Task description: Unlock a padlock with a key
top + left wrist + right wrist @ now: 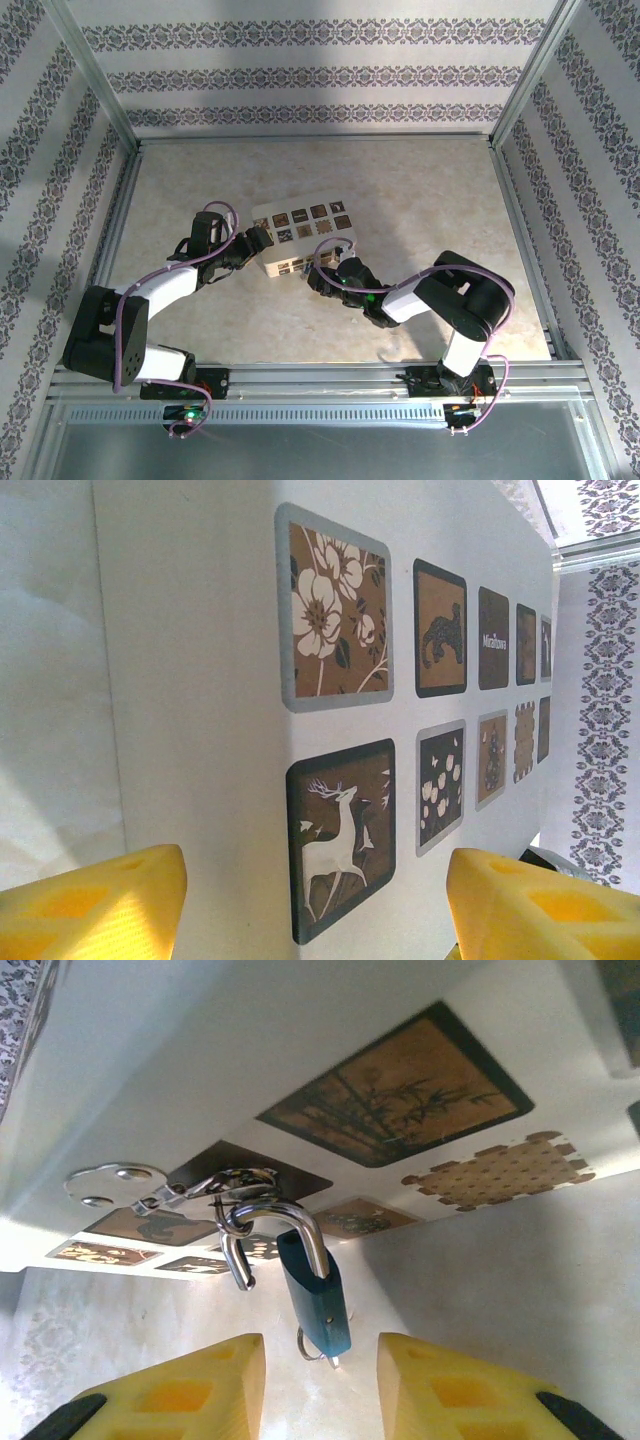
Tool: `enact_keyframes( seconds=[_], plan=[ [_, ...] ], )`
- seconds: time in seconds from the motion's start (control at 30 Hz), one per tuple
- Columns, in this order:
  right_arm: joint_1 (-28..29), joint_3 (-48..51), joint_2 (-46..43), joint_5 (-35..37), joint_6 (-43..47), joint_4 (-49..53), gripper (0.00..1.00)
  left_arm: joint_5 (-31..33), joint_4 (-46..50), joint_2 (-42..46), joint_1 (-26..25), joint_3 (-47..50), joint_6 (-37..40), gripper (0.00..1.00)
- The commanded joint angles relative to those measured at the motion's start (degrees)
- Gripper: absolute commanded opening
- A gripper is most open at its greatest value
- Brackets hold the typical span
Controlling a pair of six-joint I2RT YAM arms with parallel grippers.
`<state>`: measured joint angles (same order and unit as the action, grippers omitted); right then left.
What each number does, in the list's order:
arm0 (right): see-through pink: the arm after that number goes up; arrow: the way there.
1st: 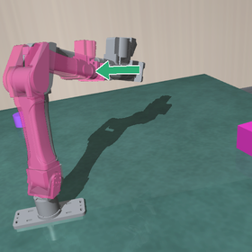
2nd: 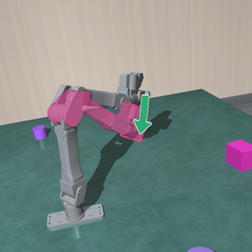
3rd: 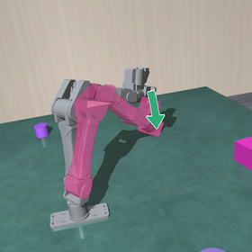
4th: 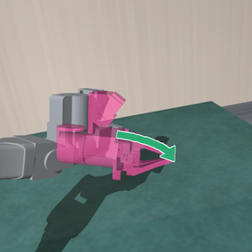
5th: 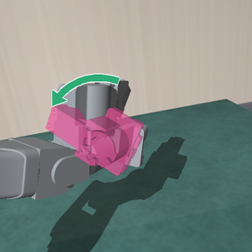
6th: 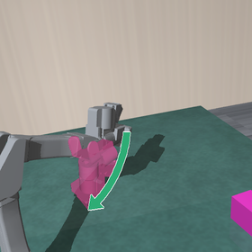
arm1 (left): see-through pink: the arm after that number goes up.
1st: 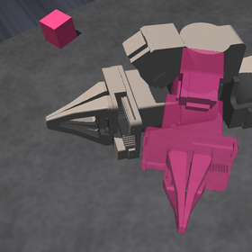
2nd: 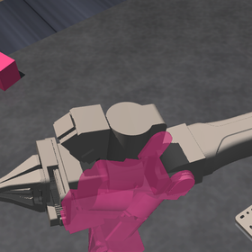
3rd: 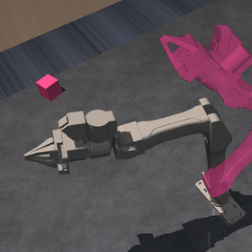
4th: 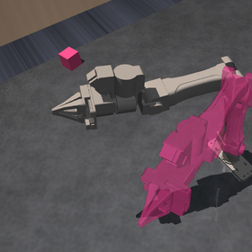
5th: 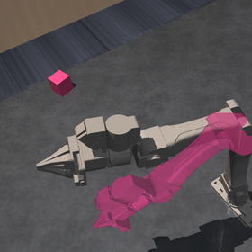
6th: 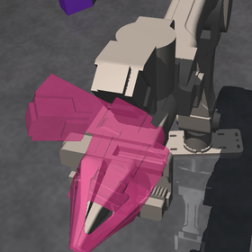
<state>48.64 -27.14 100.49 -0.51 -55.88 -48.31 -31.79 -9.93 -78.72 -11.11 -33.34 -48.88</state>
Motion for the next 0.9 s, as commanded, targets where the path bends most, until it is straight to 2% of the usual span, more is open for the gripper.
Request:
enact_keyframes(
  seconds=[0.0,0.47,0.87],
  plan=[
    [0.4,0.0,2.4,2.9,-1.2,0.2,0.34,-1.2,-3.0,0.5,0.7,0.7,-0.7,0.69],
    [0.4,-0.7,7.6,1.2,-4.1,-6.1,0.31,-1.2,-3.2,0.8,0.8,0.8,-0.9,0.69],
    [0.4,0.2,7.0,2.1,-5.3,-6.4,0.1,-1.0,-2.8,0.8,0.8,0.8,-0.7,0.69]
  ],
)
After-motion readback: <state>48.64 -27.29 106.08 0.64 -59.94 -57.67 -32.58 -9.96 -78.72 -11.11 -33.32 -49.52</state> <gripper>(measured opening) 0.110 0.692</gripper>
